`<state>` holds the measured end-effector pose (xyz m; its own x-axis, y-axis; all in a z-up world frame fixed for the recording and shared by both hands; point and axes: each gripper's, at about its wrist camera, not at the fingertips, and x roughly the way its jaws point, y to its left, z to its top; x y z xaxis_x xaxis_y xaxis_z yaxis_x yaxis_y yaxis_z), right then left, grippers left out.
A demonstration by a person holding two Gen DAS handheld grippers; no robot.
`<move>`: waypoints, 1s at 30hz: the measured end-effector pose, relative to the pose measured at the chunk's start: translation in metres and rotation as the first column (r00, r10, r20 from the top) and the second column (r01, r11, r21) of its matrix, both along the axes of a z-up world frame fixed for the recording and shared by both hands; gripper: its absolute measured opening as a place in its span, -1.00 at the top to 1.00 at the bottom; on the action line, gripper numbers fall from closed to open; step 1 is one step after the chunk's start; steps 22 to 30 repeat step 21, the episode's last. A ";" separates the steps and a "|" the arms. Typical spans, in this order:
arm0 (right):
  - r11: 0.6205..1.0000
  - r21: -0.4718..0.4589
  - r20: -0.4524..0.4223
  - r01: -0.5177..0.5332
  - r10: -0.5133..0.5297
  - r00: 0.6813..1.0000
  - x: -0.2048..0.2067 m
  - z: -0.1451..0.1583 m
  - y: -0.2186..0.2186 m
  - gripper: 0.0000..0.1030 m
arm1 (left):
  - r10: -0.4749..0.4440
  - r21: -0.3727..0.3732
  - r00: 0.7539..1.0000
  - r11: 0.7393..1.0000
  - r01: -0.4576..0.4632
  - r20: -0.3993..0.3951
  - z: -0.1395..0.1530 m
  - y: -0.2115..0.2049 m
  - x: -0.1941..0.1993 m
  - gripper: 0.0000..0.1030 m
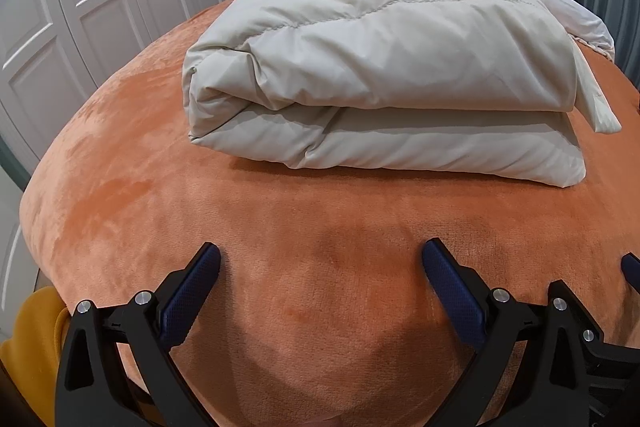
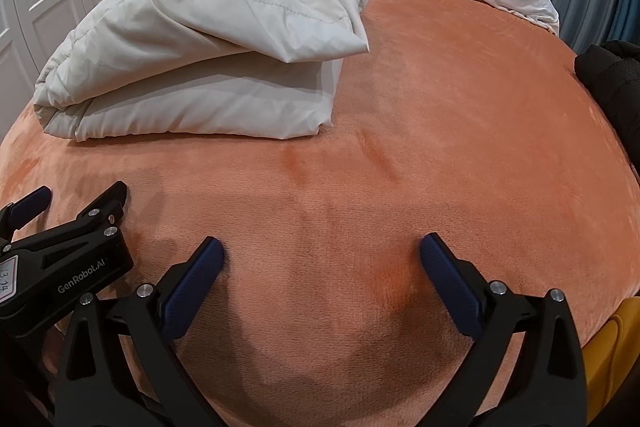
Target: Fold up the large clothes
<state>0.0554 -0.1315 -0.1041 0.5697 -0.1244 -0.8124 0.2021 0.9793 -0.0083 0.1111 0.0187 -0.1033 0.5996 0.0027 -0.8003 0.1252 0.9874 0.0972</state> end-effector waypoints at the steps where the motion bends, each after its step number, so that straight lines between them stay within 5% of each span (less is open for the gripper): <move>1: 1.000 0.000 -0.001 0.000 0.000 1.000 0.000 0.000 0.000 -0.88 | 0.001 0.000 1.000 1.000 -0.001 0.000 0.000 0.000 0.000 -0.90; 30: 1.000 0.001 -0.003 -0.003 0.003 1.000 0.001 -0.001 -0.006 -0.88 | 0.003 0.002 1.000 1.000 -0.003 0.001 0.001 -0.001 -0.001 -0.90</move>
